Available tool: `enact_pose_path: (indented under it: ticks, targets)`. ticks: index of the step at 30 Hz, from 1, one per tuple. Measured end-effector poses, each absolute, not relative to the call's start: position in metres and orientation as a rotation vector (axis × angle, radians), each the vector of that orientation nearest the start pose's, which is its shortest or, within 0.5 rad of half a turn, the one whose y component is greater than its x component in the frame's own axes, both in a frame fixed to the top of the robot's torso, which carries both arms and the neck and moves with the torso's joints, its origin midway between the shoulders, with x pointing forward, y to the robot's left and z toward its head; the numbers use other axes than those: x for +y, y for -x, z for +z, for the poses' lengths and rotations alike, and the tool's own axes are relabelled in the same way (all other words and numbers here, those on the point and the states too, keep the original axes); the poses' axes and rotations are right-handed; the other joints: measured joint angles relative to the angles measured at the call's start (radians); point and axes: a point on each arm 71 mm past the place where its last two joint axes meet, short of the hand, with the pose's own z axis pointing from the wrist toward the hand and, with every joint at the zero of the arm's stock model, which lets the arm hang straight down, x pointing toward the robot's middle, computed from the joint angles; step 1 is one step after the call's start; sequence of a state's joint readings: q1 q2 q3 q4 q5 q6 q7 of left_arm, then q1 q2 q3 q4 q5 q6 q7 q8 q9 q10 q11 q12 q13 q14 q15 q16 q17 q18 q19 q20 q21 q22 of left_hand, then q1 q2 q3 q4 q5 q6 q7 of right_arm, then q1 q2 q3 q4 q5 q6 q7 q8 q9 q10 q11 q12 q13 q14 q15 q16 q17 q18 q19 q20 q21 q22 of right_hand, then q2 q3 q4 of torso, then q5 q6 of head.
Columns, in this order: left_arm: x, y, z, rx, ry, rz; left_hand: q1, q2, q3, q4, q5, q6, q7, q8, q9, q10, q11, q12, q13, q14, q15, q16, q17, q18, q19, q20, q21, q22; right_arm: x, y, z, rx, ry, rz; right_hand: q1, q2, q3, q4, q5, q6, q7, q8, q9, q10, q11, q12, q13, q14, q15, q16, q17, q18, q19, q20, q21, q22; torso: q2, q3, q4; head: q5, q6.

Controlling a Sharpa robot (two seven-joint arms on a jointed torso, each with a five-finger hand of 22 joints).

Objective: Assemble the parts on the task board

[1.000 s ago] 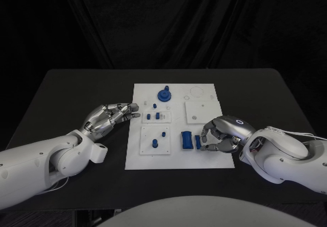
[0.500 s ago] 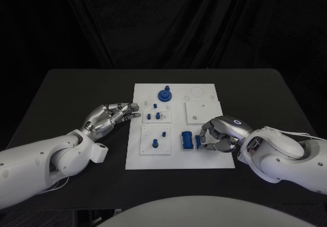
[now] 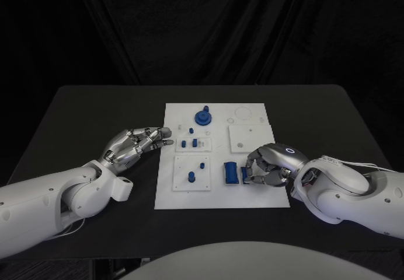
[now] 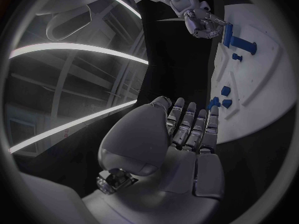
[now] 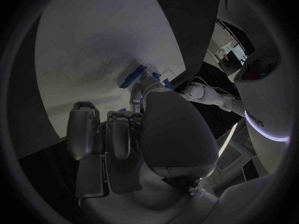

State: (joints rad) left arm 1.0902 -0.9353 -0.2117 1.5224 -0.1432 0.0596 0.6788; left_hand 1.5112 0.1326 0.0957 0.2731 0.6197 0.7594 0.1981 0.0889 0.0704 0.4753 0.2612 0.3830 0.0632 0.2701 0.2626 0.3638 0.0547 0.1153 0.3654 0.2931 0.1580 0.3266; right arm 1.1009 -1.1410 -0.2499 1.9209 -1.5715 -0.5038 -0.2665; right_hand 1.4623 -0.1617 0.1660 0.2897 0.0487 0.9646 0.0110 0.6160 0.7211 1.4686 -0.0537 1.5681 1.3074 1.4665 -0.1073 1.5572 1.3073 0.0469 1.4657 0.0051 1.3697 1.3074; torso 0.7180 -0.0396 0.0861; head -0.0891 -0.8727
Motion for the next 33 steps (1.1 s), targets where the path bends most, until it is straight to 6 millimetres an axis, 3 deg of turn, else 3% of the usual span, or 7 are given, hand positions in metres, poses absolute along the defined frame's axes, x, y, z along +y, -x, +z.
enact_pose_path:
  ticks: [10,18,23,26,30,31,33]
  targets:
    - [0.237,-0.423,-0.264,1.569,0.941,-1.848,0.0,0.0,0.003,-0.003,0.004,0.0,0.0,0.0,0.0,0.0,0.0,0.0,0.0,0.0,0.0,0.0,0.0,0.0,0.0,0.0,0.0,0.0,-0.231,-0.351,-0.251,1.809,0.086,0.593,0.006,-0.007,-0.006,0.005,0.0,0.0,0.0,0.01,0.01,0.0,0.0,0.0,0.0,0.0,0.0,0.0,0.0,0.0,0.001,-0.001,-0.011,0.0,0.0,0.0005,-0.0001,0.001,0.0]
    - [0.237,-0.423,-0.265,1.57,0.942,-1.849,0.0,0.0,0.003,-0.003,0.004,0.0,0.0,0.0,0.0,0.0,0.0,0.0,0.0,0.0,0.0,0.0,0.0,0.0,0.0,0.0,0.0,0.0,-0.232,-0.35,-0.252,1.815,0.088,0.597,-0.023,-0.036,-0.093,0.003,0.0,-0.003,-0.003,0.033,0.026,0.0,0.0,0.0,0.0,0.0,0.0,0.0,0.0,0.0,0.001,-0.001,-0.011,0.0,0.0,0.001,-0.0006,0.003,0.0]
    - [0.237,-0.422,-0.265,1.57,0.943,-1.85,0.001,-0.001,0.003,-0.003,0.004,0.0,0.0,0.0,0.0,0.0,0.0,0.0,0.0,0.0,0.0,0.0,0.0,0.0,0.0,0.0,0.0,-0.001,-0.238,-0.349,-0.25,1.788,0.069,0.626,-0.026,-0.018,-0.116,0.003,0.0,0.002,-0.009,0.048,0.037,-0.003,-0.004,0.0,0.0,-0.001,-0.001,0.0,0.0,0.0,0.001,-0.001,-0.006,0.0,0.0,0.001,-0.001,0.007,0.0]
    - [0.236,-0.42,-0.264,1.571,0.943,-1.856,0.007,-0.007,0.007,-0.007,0.004,0.0,0.0,0.0,0.0,0.0,0.0,0.0,0.0,0.0,0.0,0.0,0.0,-0.016,-0.013,-0.003,-0.002,-0.014,-0.24,-0.345,-0.243,1.732,0.034,0.69,0.015,0.016,-0.078,0.0,0.0,0.013,-0.02,0.053,0.042,-0.002,-0.013,0.0,0.001,0.002,-0.009,0.0,0.0,0.0,-0.002,-0.006,0.002,0.0,0.0,0.001,-0.0011,0.007,0.0]
    - [0.236,-0.417,-0.262,1.57,0.945,-1.859,0.006,-0.007,0.013,-0.007,0.004,0.0,0.0,0.0,0.001,0.0,0.008,0.0,0.0,-0.001,0.001,-0.001,0.0,-0.016,-0.048,-0.004,-0.023,-0.037,-0.243,-0.341,-0.231,1.627,-0.037,0.79,0.076,0.025,0.02,0.004,0.022,0.004,-0.011,0.035,0.032,-0.002,-0.013,0.0,0.001,0.002,-0.009,-0.037,0.0,0.001,-0.01,-0.009,-0.076,0.0,0.0,0.0007,-0.0009,0.009,0.0]
    - [0.236,-0.417,-0.262,1.569,0.946,-1.858,0.006,-0.008,0.013,-0.007,0.004,0.0,0.0,0.0,0.001,0.0,0.008,0.0,0.0,-0.004,0.004,-0.005,0.0,-0.016,-0.055,-0.004,-0.027,-0.041,-0.245,-0.341,-0.228,1.601,-0.058,0.81,0.076,0.023,0.048,0.003,0.048,0.002,-0.008,0.021,0.025,-0.002,-0.013,0.0,0.001,0.002,-0.009,-0.063,0.0,0.017,-0.03,-0.006,-0.125,0.0,0.0,0.0006,-0.0009,0.012,0.0]
    - [0.237,-0.416,-0.261,1.566,0.947,-1.854,0.003,-0.018,0.018,-0.007,0.004,-0.023,-0.003,0.0,0.001,-0.008,0.0,-0.006,0.0,-0.029,-0.002,-0.026,-0.003,-0.016,-0.087,-0.007,-0.045,-0.063,-0.248,-0.344,-0.22,1.545,-0.112,0.85,0.071,0.016,0.119,0.001,0.106,-0.01,0.007,-0.041,0.022,-0.019,0.009,-0.089,0.001,-0.015,0.01,-0.187,-0.071,0.057,-0.118,0.009,-0.326,0.001,0.0,0.0006,-0.0007,0.017,0.0]
